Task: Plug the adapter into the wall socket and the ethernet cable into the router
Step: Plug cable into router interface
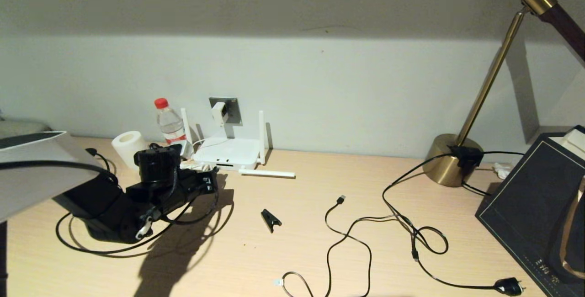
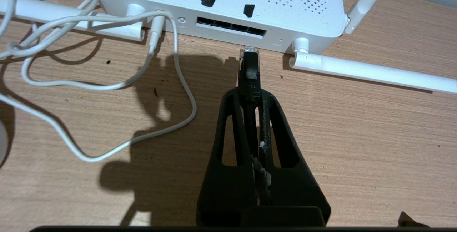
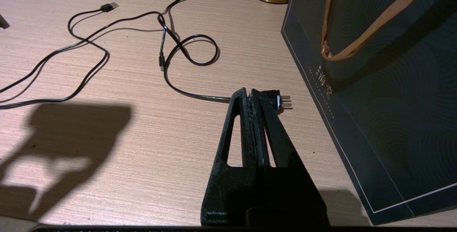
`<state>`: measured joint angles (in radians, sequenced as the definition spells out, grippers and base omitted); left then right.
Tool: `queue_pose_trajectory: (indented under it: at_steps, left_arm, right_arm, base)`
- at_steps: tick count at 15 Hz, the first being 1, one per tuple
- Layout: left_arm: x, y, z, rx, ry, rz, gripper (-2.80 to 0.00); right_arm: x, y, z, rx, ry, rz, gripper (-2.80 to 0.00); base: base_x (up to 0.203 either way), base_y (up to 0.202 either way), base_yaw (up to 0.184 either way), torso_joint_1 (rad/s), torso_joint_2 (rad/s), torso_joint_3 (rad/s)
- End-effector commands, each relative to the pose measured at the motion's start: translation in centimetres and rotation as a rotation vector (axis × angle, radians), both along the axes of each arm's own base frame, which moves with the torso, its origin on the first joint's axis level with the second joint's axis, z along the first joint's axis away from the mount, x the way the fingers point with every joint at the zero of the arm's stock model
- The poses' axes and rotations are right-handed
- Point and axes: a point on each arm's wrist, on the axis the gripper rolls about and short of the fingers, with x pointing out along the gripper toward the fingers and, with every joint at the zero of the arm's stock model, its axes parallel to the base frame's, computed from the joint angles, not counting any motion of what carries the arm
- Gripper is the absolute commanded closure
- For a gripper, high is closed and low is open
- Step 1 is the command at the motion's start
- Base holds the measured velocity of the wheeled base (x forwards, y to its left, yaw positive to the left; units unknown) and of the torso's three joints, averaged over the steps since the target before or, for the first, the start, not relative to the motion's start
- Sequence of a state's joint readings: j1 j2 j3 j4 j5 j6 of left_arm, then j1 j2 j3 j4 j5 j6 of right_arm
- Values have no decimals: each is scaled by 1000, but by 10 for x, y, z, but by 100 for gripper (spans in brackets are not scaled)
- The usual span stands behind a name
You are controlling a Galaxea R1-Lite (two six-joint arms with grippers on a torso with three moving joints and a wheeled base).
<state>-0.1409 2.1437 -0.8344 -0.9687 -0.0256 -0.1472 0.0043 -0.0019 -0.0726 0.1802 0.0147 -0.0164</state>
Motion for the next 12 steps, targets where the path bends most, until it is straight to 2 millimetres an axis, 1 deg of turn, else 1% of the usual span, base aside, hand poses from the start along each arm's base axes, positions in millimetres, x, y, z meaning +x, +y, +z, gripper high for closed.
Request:
queue_pose_trajectory:
  at_steps: [1, 7, 12]
  left_arm:
    - [7, 0, -8, -1, 7, 4, 0]
    - [14, 0, -14, -11, -1, 1, 0]
    - [16, 2, -13, -11, -11, 7, 0]
  right_arm:
    - [0, 0, 0, 0, 3, 1, 0]
    - [0, 0, 0, 0, 2, 1, 0]
    - [0, 0, 0, 0, 3, 1, 0]
  base:
    - [0, 0, 0, 0, 0, 0]
    - [0, 0, 0, 0, 0, 0]
    - [0, 0, 0, 0, 0, 0]
